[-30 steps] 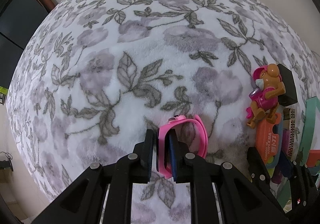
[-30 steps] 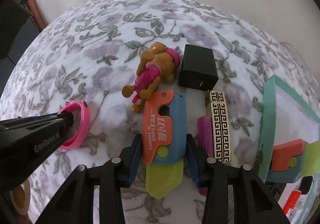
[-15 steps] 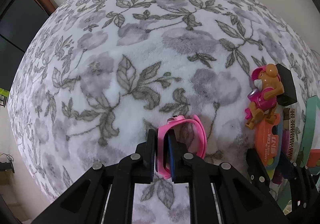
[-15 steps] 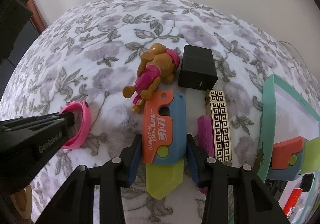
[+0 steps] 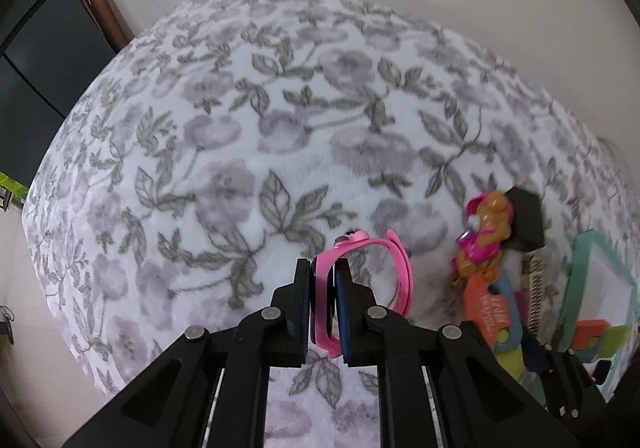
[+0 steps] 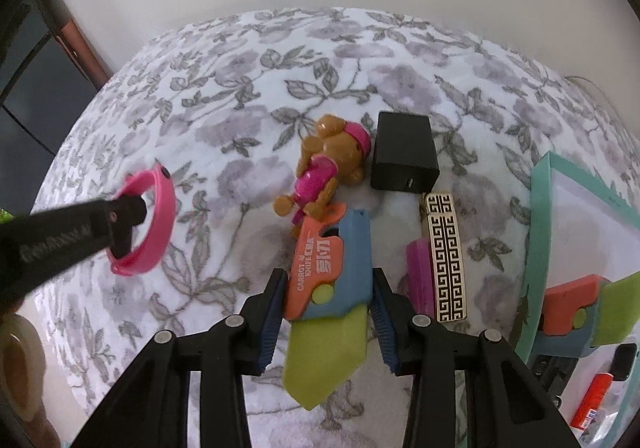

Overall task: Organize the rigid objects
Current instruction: 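Grasp pink watch band with left gripper while right gripper grasps orange-blue toy knife, then lift watch band and toy knife and carry both over the tray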

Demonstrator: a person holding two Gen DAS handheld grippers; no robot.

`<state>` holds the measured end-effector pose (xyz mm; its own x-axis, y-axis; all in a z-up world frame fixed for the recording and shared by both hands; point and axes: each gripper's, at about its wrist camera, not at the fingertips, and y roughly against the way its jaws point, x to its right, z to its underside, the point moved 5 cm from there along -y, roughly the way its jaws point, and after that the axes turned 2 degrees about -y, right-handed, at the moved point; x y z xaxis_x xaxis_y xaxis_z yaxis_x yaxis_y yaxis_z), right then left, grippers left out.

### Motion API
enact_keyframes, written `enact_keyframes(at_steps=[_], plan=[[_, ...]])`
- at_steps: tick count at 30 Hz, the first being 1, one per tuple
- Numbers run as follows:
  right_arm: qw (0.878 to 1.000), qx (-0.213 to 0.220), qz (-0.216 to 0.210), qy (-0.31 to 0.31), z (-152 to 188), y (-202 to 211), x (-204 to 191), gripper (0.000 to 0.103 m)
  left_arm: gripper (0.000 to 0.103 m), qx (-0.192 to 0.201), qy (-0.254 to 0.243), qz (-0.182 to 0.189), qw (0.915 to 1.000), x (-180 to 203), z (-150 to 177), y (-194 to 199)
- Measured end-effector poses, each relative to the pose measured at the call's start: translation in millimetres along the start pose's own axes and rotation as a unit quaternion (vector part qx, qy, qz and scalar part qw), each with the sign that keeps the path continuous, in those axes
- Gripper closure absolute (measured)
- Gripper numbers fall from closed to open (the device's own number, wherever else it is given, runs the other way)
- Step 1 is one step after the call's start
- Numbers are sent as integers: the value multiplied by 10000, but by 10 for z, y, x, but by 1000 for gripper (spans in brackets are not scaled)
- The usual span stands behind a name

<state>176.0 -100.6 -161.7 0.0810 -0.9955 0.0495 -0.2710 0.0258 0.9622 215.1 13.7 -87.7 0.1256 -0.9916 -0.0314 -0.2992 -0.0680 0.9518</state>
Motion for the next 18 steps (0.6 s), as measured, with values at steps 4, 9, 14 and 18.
enact_keyframes(at_steps=[4,9,14,18], plan=[[9999,138,-66,37,-27,118,-59,66,91,215,39,26,9998,-15,-23,169],[9999,110,-101,83,-14,124,-69,68,91,277,43,66,9996,-19,-60,216],[9997,146,-172,37,-18,171,-36,68,91,203,88,61,9997,-24,-34,181],[9995,170,-245,-41,-40,202,-12,68,91,211,122,102,9997,-35,-38,188]])
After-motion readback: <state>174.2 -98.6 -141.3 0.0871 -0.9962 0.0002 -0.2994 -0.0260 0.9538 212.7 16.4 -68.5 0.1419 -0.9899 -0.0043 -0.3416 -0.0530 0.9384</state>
